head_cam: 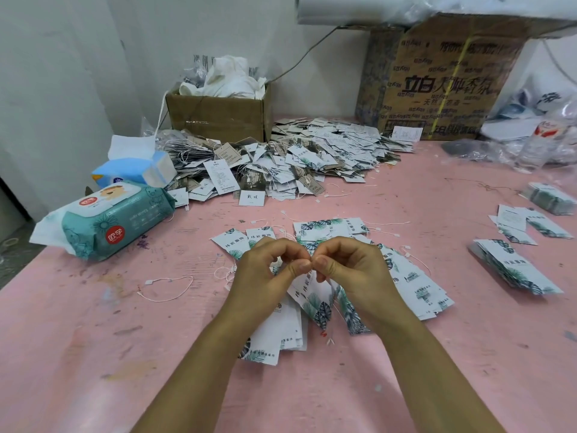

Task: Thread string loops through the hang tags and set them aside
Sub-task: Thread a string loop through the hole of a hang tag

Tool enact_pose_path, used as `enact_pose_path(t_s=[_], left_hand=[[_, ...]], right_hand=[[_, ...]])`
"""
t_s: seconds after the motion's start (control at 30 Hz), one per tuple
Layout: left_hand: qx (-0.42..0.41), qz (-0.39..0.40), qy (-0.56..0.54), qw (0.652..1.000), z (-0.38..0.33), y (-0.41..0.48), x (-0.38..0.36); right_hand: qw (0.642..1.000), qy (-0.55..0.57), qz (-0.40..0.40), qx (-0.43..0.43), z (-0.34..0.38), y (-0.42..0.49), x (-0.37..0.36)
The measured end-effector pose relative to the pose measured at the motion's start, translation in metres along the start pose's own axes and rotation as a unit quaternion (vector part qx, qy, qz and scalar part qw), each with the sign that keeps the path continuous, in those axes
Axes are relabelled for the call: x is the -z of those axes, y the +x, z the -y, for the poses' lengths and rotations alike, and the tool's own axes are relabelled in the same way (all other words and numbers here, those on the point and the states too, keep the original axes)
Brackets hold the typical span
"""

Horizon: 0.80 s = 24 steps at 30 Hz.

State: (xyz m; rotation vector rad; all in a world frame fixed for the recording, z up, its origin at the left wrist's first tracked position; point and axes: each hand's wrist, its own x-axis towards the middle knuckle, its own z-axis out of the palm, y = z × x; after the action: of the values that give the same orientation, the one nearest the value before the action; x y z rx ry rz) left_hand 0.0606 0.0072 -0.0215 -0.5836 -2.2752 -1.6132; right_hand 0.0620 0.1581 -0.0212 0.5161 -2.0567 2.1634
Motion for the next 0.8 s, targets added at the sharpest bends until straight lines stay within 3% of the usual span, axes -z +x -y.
enact_pose_path(t_s=[0.8], left_hand=[[0.004, 0.004, -0.017, 1.0, 0.0069, 0.0019, 0.0021]], right_hand=[[1.0, 0.004, -0.005, -0.013, -0.0001, -0.0012, -0.0032]])
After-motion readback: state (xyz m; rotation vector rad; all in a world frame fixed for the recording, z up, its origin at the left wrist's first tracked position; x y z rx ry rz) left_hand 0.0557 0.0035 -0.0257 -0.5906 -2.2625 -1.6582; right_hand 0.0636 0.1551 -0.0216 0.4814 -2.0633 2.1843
